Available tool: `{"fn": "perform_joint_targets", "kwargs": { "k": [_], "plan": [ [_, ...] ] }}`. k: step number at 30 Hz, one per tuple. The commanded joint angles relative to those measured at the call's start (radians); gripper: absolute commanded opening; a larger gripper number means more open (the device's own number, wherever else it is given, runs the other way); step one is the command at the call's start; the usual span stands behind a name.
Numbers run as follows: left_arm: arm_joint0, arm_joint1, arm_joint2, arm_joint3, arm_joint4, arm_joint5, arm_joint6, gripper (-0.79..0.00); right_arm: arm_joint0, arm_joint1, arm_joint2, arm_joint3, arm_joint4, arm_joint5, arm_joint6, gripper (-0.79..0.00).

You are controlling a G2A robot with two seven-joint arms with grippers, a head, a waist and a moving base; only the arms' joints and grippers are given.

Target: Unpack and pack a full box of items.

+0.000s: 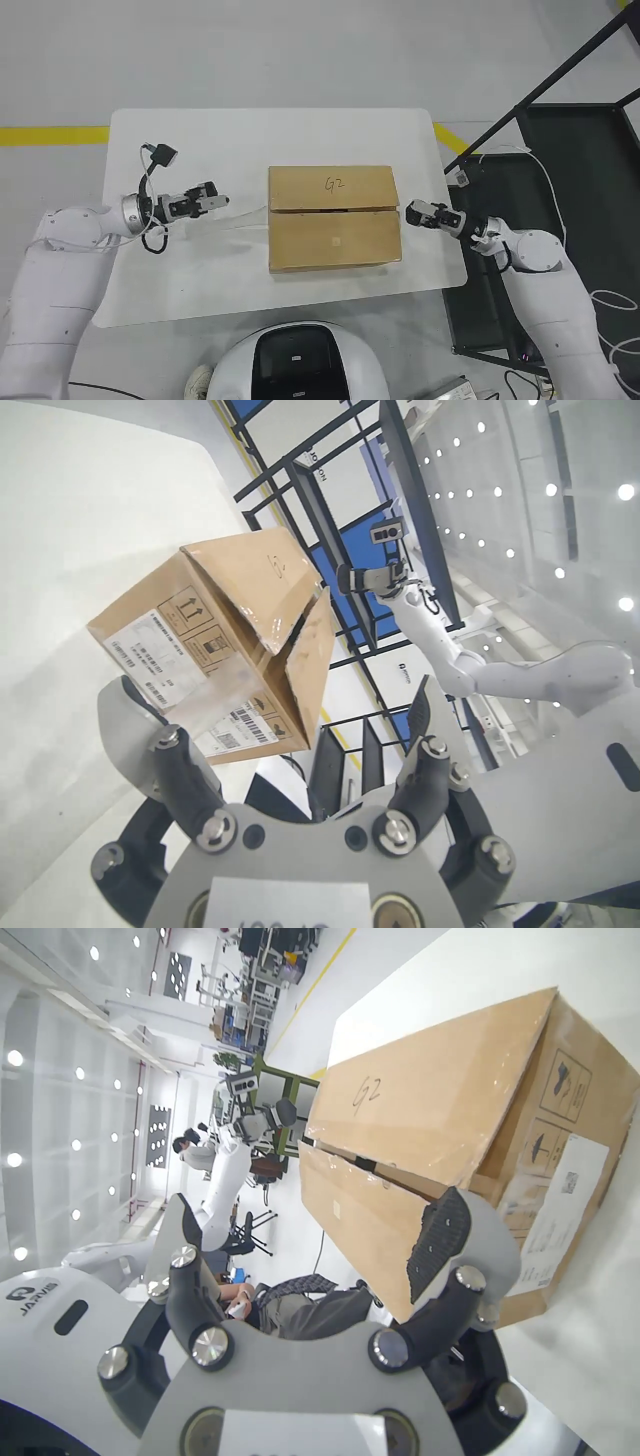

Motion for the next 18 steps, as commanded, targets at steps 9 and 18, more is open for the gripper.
{"fn": "perform_joint_targets", "kwargs": {
  "k": [9, 18],
  "plan": [
    [-0.024, -0.002, 0.060, 0.001, -0.045, 0.019, -0.019, 0.000, 0.011, 0.004, -0.007, 0.023, -0.027, -0.020, 0.046, 0.000],
    [-0.020, -0.005, 0.077, -0.013, -0.071, 0.052, -0.018, 0.000, 0.008, 0.004, -0.020, 0.005, -0.035, -0.014, 0.043, 0.000]
  ]
}}
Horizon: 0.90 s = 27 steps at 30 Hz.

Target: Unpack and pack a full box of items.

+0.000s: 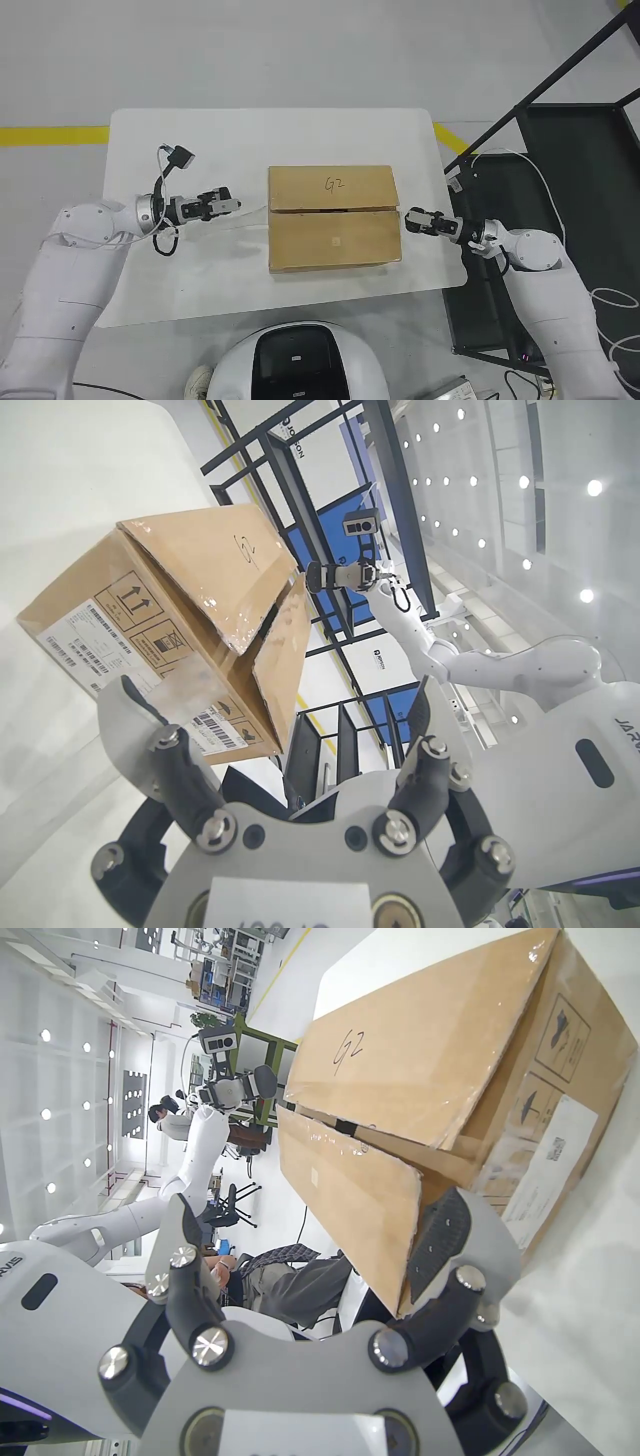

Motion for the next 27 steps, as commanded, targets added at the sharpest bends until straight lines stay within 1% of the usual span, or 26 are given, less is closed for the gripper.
{"fn": "perform_joint_targets", "kwargs": {
  "k": [1, 2, 3, 5, 7, 12, 15, 21, 27],
  "plan": [
    [-0.011, -0.003, 0.011, -0.006, -0.023, -0.014, -0.011, 0.000, 0.001, 0.000, -0.010, -0.012, 0.014, -0.002, 0.009, 0.000],
    [-0.015, -0.007, 0.024, -0.003, -0.057, -0.018, -0.016, 0.000, 0.003, 0.000, -0.010, -0.013, 0.038, -0.007, 0.025, 0.000],
    [-0.026, -0.012, 0.040, 0.013, -0.087, -0.002, -0.031, 0.000, 0.005, 0.002, -0.007, -0.014, 0.051, -0.016, 0.049, 0.000],
    [-0.063, -0.021, 0.071, 0.043, -0.099, 0.003, -0.036, 0.000, 0.010, 0.006, 0.002, -0.007, 0.055, -0.033, 0.080, 0.000],
    [-0.095, -0.035, 0.106, 0.091, -0.138, 0.008, -0.040, 0.000, 0.016, 0.010, 0.006, 0.001, 0.054, -0.047, 0.099, 0.000],
    [-0.171, -0.074, 0.179, 0.216, -0.269, 0.035, -0.068, 0.000, 0.034, 0.019, -0.007, 0.007, 0.033, -0.038, 0.119, 0.000],
    [-0.197, -0.090, 0.213, 0.245, -0.297, 0.043, -0.076, 0.000, 0.060, 0.026, -0.026, 0.041, 0.013, -0.037, 0.119, 0.000],
    [-0.197, -0.090, 0.213, 0.245, -0.297, 0.043, -0.076, 0.000, 0.140, 0.027, -0.091, 0.140, -0.004, -0.048, 0.108, 0.000],
    [-0.197, -0.090, 0.213, 0.245, -0.297, 0.043, -0.076, 0.000, 0.167, 0.033, -0.157, 0.155, 0.038, -0.026, 0.131, 0.000]
  ]
}}
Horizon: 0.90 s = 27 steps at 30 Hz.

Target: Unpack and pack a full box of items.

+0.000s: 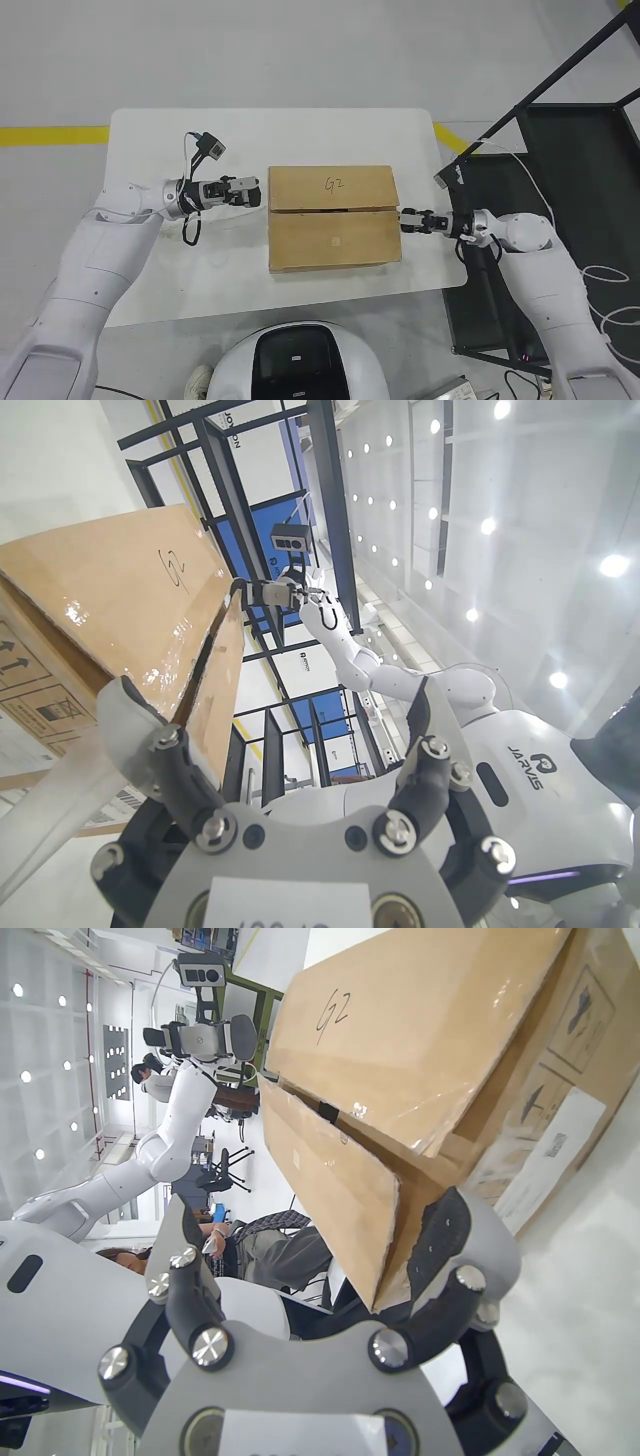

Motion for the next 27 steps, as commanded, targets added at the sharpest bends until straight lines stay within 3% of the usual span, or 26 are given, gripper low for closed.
{"fn": "perform_joint_targets", "kwargs": {
  "k": [1, 14, 19, 27],
  "plan": [
    [0.000, 0.000, 0.000, 0.000, 0.000, 0.000, 0.000, 0.000, 0.002, 0.003, -0.020, 0.001, 0.020, 0.006, 0.006, 0.000],
    [0.000, 0.000, 0.000, 0.000, 0.000, 0.000, 0.000, 0.000, 0.005, 0.051, -0.071, -0.065, 0.227, 0.114, 0.115, 0.000],
    [0.000, 0.000, 0.000, 0.000, 0.000, 0.000, 0.000, 0.000, -0.028, 0.083, -0.065, -0.127, 0.212, 0.123, 0.124, 0.000],
    [0.000, 0.000, 0.000, 0.000, 0.000, 0.000, 0.000, 0.000, -0.174, 0.150, -0.075, -0.322, 0.138, 0.059, 0.060, 0.000]
  ]
}}
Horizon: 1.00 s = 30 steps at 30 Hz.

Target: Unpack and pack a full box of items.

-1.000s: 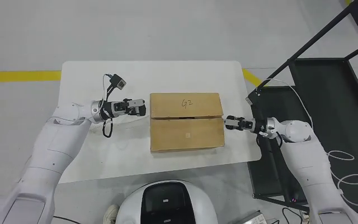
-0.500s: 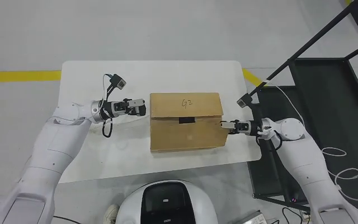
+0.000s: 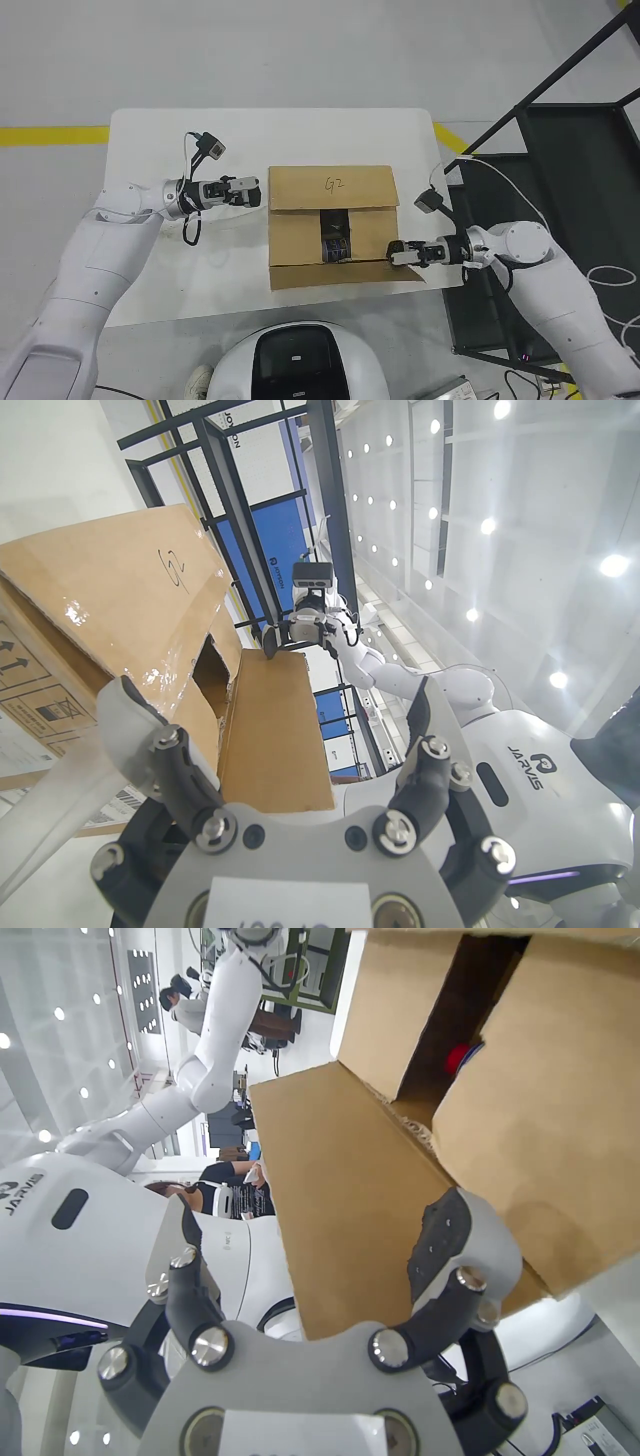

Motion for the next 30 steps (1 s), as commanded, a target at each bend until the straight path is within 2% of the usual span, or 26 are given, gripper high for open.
{"fn": "perform_joint_targets", "kwargs": {
  "k": [1, 7, 12, 17, 26, 30],
  "plan": [
    [0.000, 0.000, 0.000, 0.000, 0.000, 0.000, 0.000, 0.000, -0.041, 0.020, 0.001, -0.043, -0.016, -0.025, -0.025, 0.000],
    [0.000, 0.000, 0.000, 0.000, 0.000, 0.000, 0.000, 0.000, -0.133, 0.072, -0.021, -0.107, -0.097, -0.105, -0.105, 0.000],
    [0.000, 0.000, 0.000, 0.000, 0.000, 0.000, 0.000, 0.000, -0.162, 0.108, -0.102, -0.124, -0.166, -0.141, -0.141, 0.000],
    [0.000, 0.000, 0.000, 0.000, 0.000, 0.000, 0.000, 0.000, -0.124, 0.124, -0.208, -0.074, -0.239, -0.199, -0.200, 0.000],
    [0.000, 0.000, 0.000, 0.000, 0.000, 0.000, 0.000, 0.000, -0.019, 0.121, -0.363, 0.023, -0.299, -0.297, -0.297, 0.000],
    [0.031, 0.001, -0.002, -0.054, 0.008, 0.029, 0.024, 0.000, 0.018, 0.117, -0.399, 0.059, -0.301, -0.335, -0.336, 0.000]
  ]
}}
